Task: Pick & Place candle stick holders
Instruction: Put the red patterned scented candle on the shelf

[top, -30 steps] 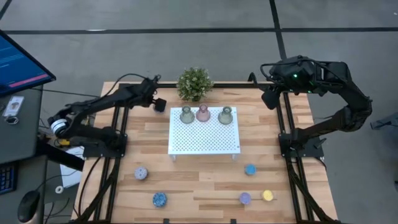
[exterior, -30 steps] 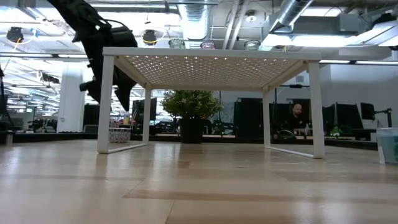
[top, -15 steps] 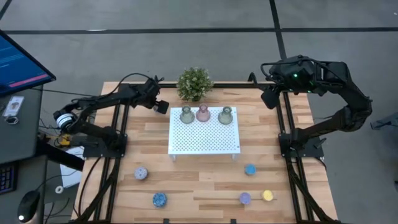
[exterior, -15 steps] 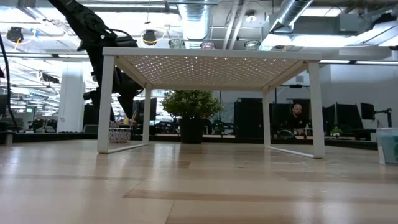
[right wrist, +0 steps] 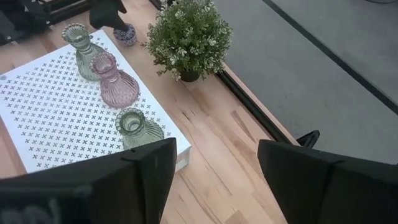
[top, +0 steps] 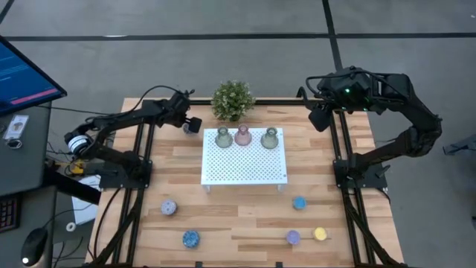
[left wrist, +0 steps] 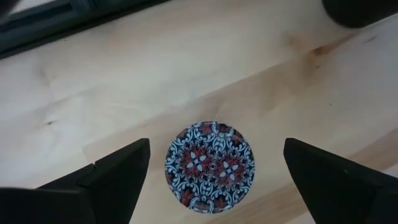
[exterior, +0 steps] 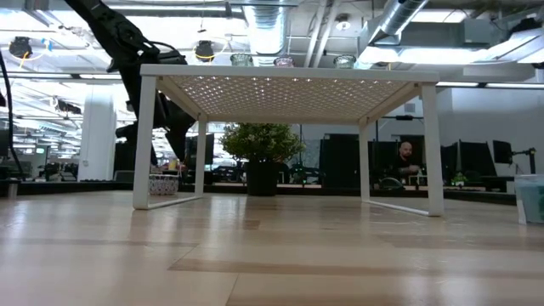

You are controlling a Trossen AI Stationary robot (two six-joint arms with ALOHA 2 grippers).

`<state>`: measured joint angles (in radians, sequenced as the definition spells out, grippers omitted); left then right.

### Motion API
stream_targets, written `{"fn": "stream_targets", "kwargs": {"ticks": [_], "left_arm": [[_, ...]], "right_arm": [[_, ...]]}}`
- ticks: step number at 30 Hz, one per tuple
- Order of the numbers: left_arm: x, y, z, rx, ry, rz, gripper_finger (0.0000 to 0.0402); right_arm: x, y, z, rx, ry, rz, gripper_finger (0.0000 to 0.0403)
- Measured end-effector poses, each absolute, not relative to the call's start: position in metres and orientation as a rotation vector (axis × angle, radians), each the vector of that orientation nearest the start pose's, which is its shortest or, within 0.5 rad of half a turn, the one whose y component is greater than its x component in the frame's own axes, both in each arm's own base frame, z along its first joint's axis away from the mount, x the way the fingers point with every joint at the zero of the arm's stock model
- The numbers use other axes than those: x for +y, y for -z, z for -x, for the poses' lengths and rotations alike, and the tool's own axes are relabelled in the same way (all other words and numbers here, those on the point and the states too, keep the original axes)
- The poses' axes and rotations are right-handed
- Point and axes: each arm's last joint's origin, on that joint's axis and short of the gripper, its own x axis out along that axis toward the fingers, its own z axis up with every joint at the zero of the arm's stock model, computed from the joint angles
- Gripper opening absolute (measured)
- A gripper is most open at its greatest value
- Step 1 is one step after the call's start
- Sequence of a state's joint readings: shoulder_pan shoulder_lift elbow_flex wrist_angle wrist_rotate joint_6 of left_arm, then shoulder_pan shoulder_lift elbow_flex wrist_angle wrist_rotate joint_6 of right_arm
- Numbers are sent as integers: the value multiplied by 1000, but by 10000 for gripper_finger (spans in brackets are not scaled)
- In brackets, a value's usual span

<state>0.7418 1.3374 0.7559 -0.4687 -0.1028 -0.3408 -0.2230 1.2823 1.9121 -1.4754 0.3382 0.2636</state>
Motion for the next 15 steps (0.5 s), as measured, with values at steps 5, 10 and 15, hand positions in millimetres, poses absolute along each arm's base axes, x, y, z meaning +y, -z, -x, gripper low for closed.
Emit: {"fn": "stream_targets", "kwargs": {"ticks": [5,10,15], "left_arm": [[171,-179,-184,937,-911,665,370],[172,-169,-187,980,-905,677,368],[171,-167,-188,987,-903,679,367]], "right_arm": [[-47,-478,-165,775,635,-192,219],[-47,-478,-165,774,635,-192,219],[-47,-478,-165,774,635,-192,219]]}}
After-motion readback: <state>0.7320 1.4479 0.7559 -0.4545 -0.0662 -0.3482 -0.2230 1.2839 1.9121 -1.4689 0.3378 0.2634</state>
